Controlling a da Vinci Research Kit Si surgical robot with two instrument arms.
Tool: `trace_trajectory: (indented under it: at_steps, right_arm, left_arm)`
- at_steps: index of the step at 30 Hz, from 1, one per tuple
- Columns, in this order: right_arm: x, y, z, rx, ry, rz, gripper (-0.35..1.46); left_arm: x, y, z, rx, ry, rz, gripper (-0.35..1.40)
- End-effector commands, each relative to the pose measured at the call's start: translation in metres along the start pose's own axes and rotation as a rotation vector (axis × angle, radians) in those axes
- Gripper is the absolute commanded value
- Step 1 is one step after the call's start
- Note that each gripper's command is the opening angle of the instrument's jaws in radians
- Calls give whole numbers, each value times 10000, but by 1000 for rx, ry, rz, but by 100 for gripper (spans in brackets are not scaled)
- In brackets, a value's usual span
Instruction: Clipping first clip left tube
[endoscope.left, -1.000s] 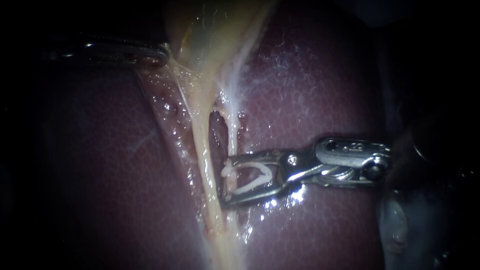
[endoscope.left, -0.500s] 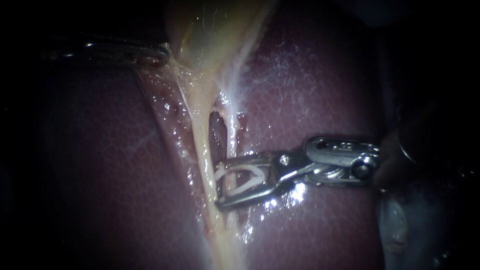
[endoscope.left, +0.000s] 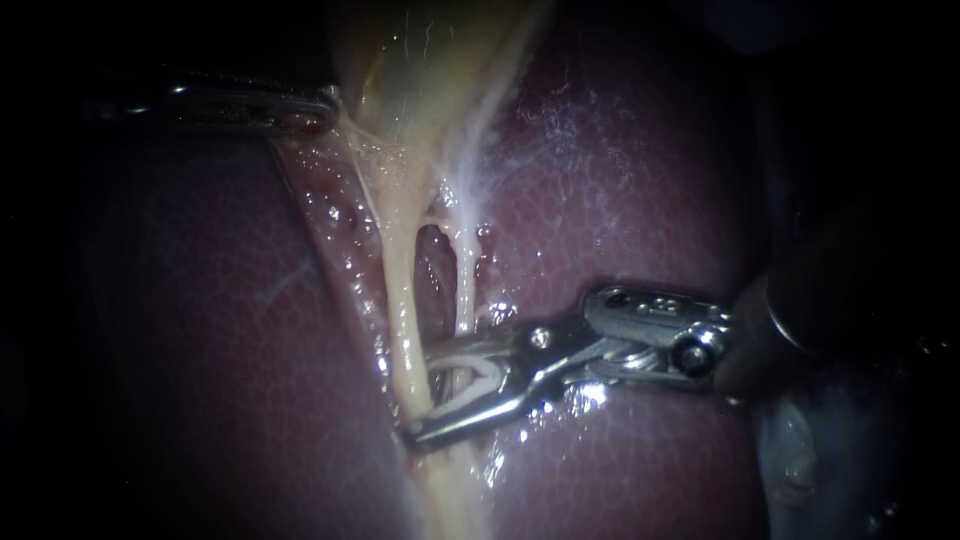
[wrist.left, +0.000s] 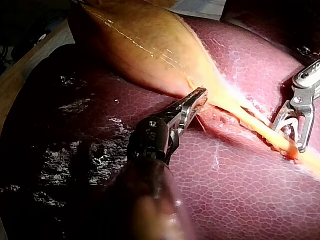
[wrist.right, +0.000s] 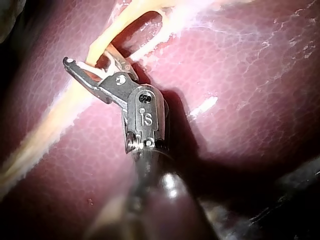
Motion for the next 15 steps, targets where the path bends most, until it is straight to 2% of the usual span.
trace_trajectory:
  at_steps: [1,9,15]
  right_arm:
    - [1,0,2,3,4,5,49]
    - [9,2,18,35,37,20,49]
    - [20,-9,23,69,72,47,49]
  left_arm:
    - [0,0,0,0,0,0,-35]
    - [0,0,1,0,0,0,-35]
    - [0,0,1,0,0,0,-35]
